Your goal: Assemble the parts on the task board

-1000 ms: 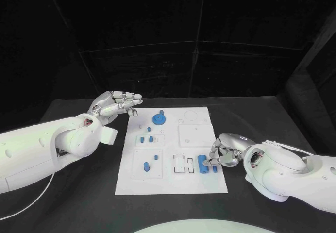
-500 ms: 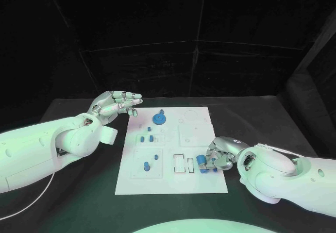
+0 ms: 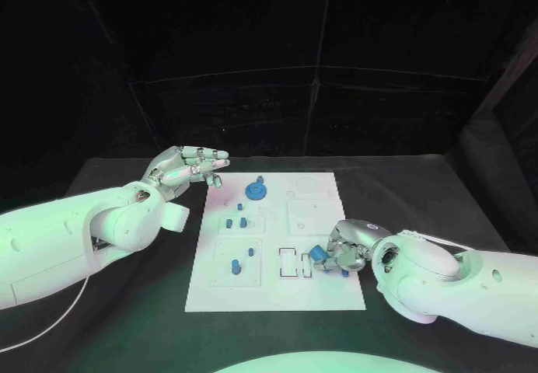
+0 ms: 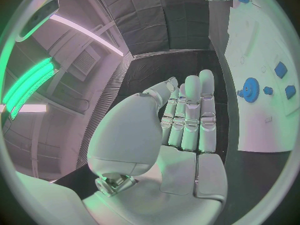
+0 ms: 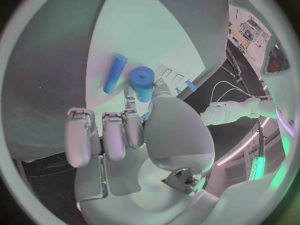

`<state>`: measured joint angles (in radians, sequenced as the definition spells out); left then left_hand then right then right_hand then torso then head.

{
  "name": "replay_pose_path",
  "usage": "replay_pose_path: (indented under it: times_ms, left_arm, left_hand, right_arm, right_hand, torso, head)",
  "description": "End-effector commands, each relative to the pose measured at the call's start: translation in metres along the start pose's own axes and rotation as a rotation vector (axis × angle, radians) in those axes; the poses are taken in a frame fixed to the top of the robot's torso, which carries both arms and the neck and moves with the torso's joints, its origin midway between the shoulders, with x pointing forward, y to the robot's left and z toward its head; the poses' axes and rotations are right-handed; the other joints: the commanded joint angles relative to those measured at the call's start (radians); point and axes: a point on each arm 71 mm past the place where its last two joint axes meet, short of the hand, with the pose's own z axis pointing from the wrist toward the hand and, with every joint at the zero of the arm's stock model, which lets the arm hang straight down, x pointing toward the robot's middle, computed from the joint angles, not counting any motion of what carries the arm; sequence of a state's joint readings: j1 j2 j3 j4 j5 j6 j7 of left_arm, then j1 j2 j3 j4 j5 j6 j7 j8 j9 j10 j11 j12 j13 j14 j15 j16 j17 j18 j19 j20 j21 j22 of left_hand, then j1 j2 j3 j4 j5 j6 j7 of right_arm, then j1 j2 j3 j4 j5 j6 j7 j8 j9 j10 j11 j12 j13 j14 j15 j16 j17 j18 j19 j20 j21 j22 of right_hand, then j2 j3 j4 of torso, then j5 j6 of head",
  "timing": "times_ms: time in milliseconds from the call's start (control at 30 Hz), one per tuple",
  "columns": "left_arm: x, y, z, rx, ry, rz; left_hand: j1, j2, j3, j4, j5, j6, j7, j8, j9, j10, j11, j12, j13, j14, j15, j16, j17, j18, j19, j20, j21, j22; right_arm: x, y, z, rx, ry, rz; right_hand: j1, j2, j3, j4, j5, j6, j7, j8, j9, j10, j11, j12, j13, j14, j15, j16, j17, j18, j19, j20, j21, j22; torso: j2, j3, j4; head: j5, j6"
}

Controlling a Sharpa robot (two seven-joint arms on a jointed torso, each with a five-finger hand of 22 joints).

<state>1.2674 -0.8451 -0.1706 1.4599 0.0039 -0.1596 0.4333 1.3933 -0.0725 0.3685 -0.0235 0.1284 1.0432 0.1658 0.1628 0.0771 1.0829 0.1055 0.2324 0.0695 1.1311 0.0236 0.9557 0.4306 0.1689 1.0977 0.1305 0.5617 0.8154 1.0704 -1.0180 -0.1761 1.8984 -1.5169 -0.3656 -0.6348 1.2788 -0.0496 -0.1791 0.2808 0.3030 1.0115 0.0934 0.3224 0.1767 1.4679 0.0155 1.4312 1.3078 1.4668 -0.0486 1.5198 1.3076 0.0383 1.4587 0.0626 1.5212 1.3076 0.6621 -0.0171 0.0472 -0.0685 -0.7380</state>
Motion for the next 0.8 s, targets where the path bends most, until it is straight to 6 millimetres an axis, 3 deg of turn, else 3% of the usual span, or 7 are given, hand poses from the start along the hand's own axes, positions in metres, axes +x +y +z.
replay_pose_path:
  times_ms: [33, 233, 567, 800]
  left_arm:
    - [0.002, -0.002, 0.000, 0.012, 0.011, -0.007]
    - [0.001, -0.002, 0.001, 0.013, 0.011, -0.007]
    - [0.002, -0.001, 0.002, 0.013, 0.013, -0.007]
    - [0.003, -0.001, 0.002, 0.013, 0.017, -0.009]
  left_hand:
    - [-0.006, 0.001, -0.004, -0.002, 0.006, 0.006, -0.001, 0.006, 0.000, 0.005, -0.003, 0.005, -0.001, -0.007, 0.000, 0.004, -0.002, 0.015, -0.007, -0.004, -0.002, -0.001]
    - [-0.006, 0.001, -0.004, -0.002, 0.006, 0.006, -0.001, 0.006, 0.000, 0.005, -0.003, 0.005, -0.001, -0.007, 0.000, 0.004, -0.002, 0.015, -0.007, -0.004, -0.002, -0.001]
    - [-0.006, 0.001, -0.004, -0.002, 0.006, 0.006, -0.001, 0.006, 0.000, 0.005, -0.003, 0.005, -0.001, -0.007, 0.000, 0.004, -0.002, 0.015, -0.007, -0.004, -0.002, -0.001]
    - [-0.006, 0.001, -0.004, -0.002, 0.006, 0.006, -0.001, 0.006, 0.000, 0.005, -0.003, 0.005, -0.001, -0.007, 0.000, 0.004, -0.002, 0.015, -0.007, -0.004, -0.002, -0.001]
  right_arm:
    - [0.005, -0.001, -0.001, 0.016, 0.002, 0.001]
    - [-0.003, 0.000, -0.009, -0.025, -0.098, 0.071]
    - [-0.011, 0.009, -0.023, -0.083, -0.179, 0.171]
    - [-0.005, 0.018, -0.022, -0.089, -0.118, 0.187]
  right_hand:
    - [0.032, 0.015, 0.012, -0.004, 0.033, 0.010, -0.004, 0.012, 0.005, 0.033, -0.005, -0.002, 0.119, 0.080, -0.004, 0.005, 0.149, -0.012, 0.038, 0.000, 0.004, 0.157]
    - [0.081, 0.047, 0.025, -0.022, 0.113, 0.047, -0.022, 0.037, 0.023, 0.043, -0.020, 0.012, 0.137, 0.082, -0.017, 0.008, 0.157, -0.014, 0.043, -0.011, 0.008, 0.165]
    - [0.067, 0.052, 0.011, -0.008, 0.113, 0.058, -0.028, 0.041, 0.032, 0.047, -0.026, 0.014, 0.142, 0.082, -0.022, 0.008, 0.159, -0.016, 0.049, -0.017, 0.011, 0.173]
    - [0.045, 0.053, -0.006, 0.006, 0.106, 0.059, -0.028, 0.040, 0.037, 0.047, -0.026, 0.011, 0.141, 0.082, -0.023, 0.007, 0.157, -0.016, 0.049, -0.019, 0.011, 0.173]
  torso:
    - [0.000, 0.0000, -0.0011]
    - [-0.001, 0.0006, -0.0005]
    - [-0.001, -0.0002, -0.0003]
    - [0.000, -0.0014, -0.0005]
  head:
    - [0.001, 0.000]
    - [0.002, 0.000]
    - [0.001, 0.007]
    - [0.004, 0.008]
